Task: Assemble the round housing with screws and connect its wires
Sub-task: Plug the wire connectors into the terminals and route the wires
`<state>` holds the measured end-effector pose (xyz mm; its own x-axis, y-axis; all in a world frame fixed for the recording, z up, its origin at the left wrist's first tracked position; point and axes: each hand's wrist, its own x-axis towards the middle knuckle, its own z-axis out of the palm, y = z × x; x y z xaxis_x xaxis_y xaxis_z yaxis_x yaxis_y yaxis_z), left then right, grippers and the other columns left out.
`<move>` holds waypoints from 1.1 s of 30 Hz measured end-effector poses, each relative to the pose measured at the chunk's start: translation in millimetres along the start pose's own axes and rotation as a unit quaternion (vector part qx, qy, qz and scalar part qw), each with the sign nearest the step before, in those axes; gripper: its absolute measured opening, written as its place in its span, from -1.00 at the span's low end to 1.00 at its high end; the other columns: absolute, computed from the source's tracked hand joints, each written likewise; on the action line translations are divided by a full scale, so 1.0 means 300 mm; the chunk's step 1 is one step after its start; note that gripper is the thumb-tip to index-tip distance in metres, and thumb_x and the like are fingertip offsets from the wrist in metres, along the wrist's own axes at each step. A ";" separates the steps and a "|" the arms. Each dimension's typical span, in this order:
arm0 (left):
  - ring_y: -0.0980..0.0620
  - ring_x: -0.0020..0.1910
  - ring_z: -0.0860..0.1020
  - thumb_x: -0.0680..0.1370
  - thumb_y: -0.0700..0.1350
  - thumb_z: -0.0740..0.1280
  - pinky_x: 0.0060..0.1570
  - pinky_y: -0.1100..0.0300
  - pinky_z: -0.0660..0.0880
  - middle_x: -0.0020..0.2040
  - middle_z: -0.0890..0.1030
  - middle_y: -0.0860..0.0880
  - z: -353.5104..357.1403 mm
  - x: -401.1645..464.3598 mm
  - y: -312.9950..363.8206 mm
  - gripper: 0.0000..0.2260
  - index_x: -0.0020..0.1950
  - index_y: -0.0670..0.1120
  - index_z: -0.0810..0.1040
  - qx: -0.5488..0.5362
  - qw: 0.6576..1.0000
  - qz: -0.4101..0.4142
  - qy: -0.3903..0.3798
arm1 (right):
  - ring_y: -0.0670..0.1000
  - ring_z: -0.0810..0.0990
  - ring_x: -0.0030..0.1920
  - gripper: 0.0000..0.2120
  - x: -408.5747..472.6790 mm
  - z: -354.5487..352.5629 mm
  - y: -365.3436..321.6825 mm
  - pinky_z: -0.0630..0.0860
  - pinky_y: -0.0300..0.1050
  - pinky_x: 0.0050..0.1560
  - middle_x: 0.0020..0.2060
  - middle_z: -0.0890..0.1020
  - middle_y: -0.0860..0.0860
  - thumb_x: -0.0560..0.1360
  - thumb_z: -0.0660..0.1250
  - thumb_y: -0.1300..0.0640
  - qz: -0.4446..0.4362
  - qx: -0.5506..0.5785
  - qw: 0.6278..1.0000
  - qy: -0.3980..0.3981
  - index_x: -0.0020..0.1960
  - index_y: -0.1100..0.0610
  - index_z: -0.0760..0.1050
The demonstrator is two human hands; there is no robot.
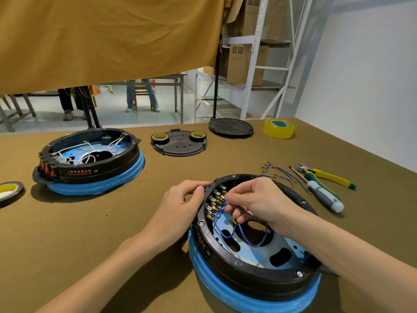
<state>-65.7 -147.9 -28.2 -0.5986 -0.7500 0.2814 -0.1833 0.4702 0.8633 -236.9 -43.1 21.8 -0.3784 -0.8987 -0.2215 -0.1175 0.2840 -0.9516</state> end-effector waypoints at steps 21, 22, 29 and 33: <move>0.30 0.22 0.51 0.68 -0.03 0.27 0.29 0.22 0.46 0.18 0.59 0.26 -0.011 -0.007 0.024 -0.78 0.30 0.14 0.60 0.050 0.998 0.026 0.025 | 0.00 0.60 -0.43 -0.90 -0.012 -0.007 0.008 0.57 -0.19 -0.41 -0.29 0.69 0.17 0.58 0.43 0.26 -0.062 0.003 0.998 -0.024 0.00 0.32 0.64; 0.29 0.21 0.50 0.66 -0.04 0.30 0.26 0.26 0.43 0.15 0.59 0.27 -0.013 -0.009 0.031 -0.79 0.26 0.15 0.61 0.065 0.996 0.042 0.043 | 0.01 0.61 -0.40 -0.89 -0.020 -0.012 0.004 0.59 -0.18 -0.40 -0.27 0.70 0.17 0.58 0.43 0.24 -0.066 0.012 0.997 -0.029 0.01 0.31 0.64; 0.17 0.02 0.64 0.56 0.02 0.45 0.02 0.38 0.50 -0.05 0.71 0.18 0.013 -0.033 0.132 -0.90 0.03 0.12 0.75 -0.011 0.996 0.091 0.019 | 0.05 0.68 -0.29 -0.86 -0.081 -0.059 -0.019 0.64 -0.14 -0.30 -0.19 0.73 0.21 0.57 0.44 0.20 -0.133 0.057 0.989 -0.029 0.05 0.27 0.65; 0.06 -0.05 0.72 0.53 -0.09 0.50 -0.03 0.23 0.64 -0.09 0.76 0.02 0.026 -0.041 0.178 -0.91 0.01 0.04 0.78 -0.172 0.985 0.026 0.001 | 0.08 0.74 -0.19 -0.86 -0.104 -0.068 -0.008 0.69 -0.13 -0.21 -0.15 0.75 0.20 0.55 0.43 0.19 -0.171 0.067 0.982 -0.045 0.06 0.25 0.64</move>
<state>-74.2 -109.8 11.3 -0.5981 -0.7304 0.3297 0.1223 0.3234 0.9383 -243.7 -8.8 35.2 -0.2538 -0.9617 0.1039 -0.0988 -0.0811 -0.9918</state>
